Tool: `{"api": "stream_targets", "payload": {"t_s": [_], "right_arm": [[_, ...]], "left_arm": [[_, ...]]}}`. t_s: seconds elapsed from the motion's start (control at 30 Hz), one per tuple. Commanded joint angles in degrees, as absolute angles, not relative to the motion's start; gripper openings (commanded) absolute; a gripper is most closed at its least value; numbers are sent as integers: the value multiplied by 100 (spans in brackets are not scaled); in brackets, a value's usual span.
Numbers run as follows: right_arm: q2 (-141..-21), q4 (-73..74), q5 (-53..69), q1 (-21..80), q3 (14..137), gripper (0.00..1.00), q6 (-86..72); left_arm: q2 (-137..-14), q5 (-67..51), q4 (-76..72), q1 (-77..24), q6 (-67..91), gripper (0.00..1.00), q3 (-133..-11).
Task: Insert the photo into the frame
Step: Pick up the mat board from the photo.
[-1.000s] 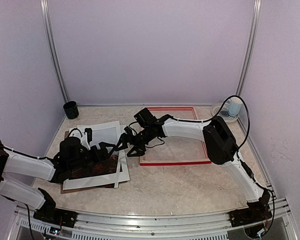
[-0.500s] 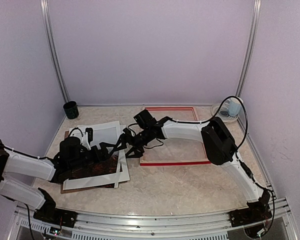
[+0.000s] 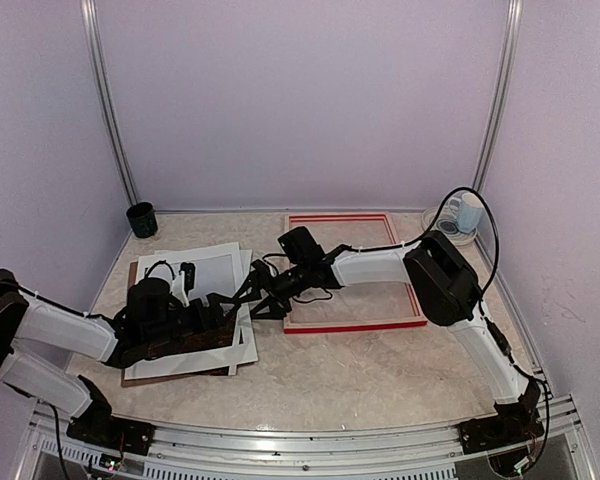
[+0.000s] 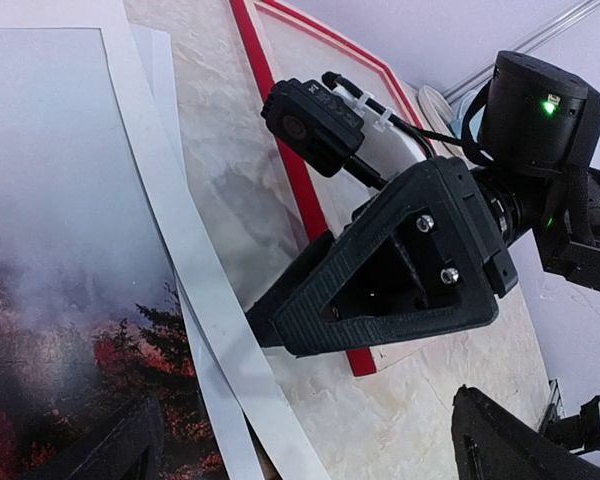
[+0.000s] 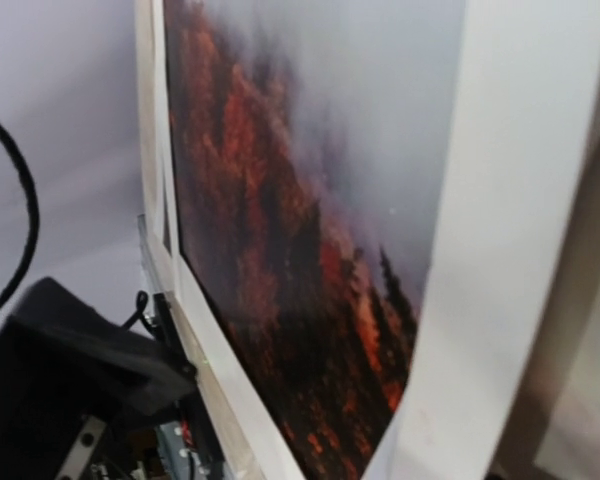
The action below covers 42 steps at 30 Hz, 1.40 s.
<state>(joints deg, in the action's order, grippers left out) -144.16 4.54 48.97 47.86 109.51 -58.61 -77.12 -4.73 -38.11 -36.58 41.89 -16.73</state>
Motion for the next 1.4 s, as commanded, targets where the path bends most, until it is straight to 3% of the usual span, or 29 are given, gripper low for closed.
{"api": "stream_targets", "payload": {"t_s": [0.0, 0.47, 0.73, 1.37], "right_arm": [[-14477, 76, 5094, 4748, 10662, 71, -6144], [-14661, -189, 5245, 4751, 10596, 40, -6240], [-14719, -387, 5276, 4746, 10496, 33, -6331], [-14744, -707, 5367, 4716, 10338, 35, -6486]], "left_arm": [[-7836, -543, -3942, -3734, 4060, 99, -1827], [-7925, -553, -3975, -3762, 4050, 99, -1837], [-7980, -617, -4019, -3762, 4047, 99, -1852], [-8473, -665, -3978, -3823, 4219, 99, -2165]]}}
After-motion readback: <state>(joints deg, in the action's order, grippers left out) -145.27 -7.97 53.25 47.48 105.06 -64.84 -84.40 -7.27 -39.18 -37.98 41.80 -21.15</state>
